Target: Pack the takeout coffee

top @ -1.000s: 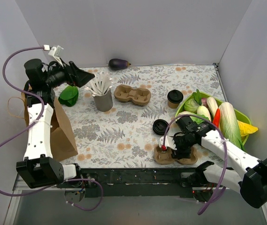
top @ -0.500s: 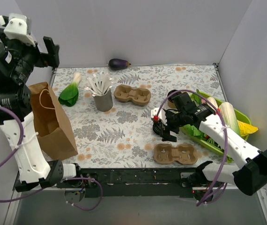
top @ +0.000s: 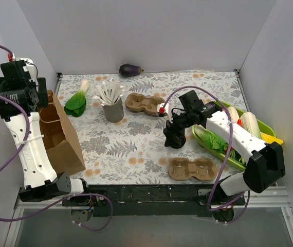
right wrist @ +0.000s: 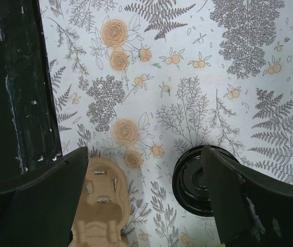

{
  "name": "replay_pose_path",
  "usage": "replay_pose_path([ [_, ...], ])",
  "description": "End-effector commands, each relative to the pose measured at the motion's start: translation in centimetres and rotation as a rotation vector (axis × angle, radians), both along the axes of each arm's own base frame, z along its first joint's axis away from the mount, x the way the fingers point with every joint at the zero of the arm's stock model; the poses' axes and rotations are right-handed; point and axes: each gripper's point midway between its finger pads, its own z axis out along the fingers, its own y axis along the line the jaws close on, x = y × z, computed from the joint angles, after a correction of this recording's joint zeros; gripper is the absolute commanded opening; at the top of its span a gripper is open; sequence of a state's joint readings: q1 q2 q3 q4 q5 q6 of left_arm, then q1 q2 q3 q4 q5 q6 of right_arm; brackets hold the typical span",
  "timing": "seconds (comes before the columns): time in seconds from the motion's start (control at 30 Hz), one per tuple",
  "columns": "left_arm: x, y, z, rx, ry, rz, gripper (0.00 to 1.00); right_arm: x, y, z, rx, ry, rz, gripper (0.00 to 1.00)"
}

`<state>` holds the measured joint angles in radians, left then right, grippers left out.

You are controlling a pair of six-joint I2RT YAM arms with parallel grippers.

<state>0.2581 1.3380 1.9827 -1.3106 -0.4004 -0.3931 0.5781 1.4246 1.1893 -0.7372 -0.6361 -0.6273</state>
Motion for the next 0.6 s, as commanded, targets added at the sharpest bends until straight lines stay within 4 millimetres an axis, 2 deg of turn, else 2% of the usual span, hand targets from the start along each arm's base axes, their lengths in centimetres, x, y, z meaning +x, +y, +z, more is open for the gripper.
replay_pose_path([
  [0.0,-4.7,2.0,-1.7,0.037,0.115,0.134,0.98,-0.3,1.0,1.0,0.047,0.042,0.012,0.98],
  [0.2,-4.2,2.3,-6.2,-0.044,0.237,0.125,0.98,0.0,1.0,1.0,0.041,0.025,0.016,0.98],
  [0.3,-3.4,2.2,-7.4,-0.087,0.259,0.104,0.95,0.2,0.8,1.0,0.038,0.000,0.016,0.98],
  [0.57,-2.0,2.1,-7.6,-0.115,0.259,0.067,0.76,-0.5,-0.2,0.2,0.019,-0.029,0.015,0.98],
])
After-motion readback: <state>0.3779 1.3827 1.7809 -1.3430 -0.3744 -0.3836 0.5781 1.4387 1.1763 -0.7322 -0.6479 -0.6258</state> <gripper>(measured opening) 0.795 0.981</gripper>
